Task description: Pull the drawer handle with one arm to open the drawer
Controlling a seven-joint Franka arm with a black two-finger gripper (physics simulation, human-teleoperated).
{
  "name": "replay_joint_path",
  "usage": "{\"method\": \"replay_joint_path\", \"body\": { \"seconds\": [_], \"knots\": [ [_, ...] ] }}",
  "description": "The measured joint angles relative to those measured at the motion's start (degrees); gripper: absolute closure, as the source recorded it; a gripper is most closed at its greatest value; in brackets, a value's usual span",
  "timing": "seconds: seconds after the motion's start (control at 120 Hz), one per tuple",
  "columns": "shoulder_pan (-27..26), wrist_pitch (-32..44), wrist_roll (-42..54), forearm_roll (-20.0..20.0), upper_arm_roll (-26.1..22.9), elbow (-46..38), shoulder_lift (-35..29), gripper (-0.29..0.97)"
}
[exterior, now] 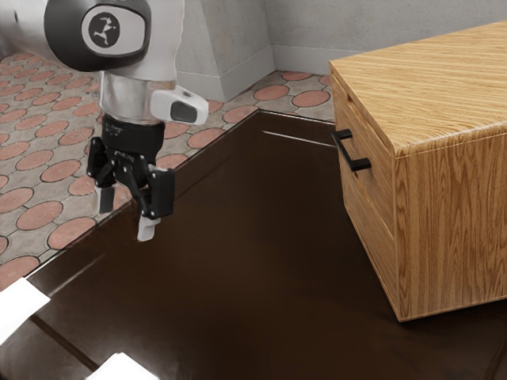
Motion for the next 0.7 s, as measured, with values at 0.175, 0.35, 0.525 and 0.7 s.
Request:
{"method": "replay_joint_path", "body": {
  "seconds": [0.175, 0.35, 0.525, 0.7],
  "knots": [
    [-6.05, 16.52, -7.94, 1.24, 1.48, -1.02, 0.2, 0.0],
    [-10.41, 26.92, -27.45, 0.69, 1.06, 0.55, 1.06, 0.0],
    [-10.87, 41.1, -40.87, -4.21, 1.63, -8.29, -0.46, 0.0],
    [-8.49, 58.91, -49.51, -10.88, 5.07, -24.79, -13.53, 0.0]
  ]
}}
